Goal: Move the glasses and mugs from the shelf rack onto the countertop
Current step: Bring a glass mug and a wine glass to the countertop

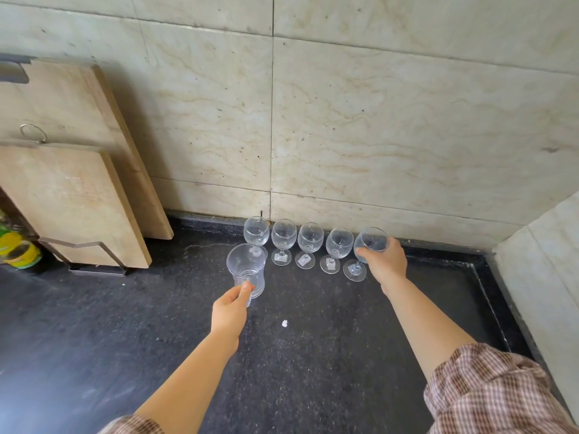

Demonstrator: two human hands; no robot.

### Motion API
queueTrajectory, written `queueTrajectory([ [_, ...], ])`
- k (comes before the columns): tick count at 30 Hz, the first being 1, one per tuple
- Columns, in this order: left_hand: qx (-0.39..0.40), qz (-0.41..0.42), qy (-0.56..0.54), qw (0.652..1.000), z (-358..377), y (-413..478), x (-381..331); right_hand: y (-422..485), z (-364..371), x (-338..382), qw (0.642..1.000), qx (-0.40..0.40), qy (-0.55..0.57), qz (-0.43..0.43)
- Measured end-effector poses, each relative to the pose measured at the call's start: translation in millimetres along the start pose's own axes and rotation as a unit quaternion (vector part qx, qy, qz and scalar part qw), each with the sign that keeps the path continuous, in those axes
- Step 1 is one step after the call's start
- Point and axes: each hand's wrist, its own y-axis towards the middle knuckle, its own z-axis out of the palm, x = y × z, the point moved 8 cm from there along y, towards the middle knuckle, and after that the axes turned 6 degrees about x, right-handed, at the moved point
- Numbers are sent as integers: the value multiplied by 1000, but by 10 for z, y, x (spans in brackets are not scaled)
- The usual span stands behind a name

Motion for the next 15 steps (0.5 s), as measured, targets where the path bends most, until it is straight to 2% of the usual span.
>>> queueTrajectory([
  [3,-4,-9,54,998,-65,12,-19,-120,-103,144,995,-45,-79,-47],
  [6,-7,-2,110,994,-152,-4,-109,-344,-75,404,979,-60,-133,-145],
  [10,-54,27,184,981,-404,-74,-322,-735,334,676,959,8,-167,-230],
  [15,-100,38,206,973,-882,-371,-422,-1428,1114,806,925,135,-200,-292],
])
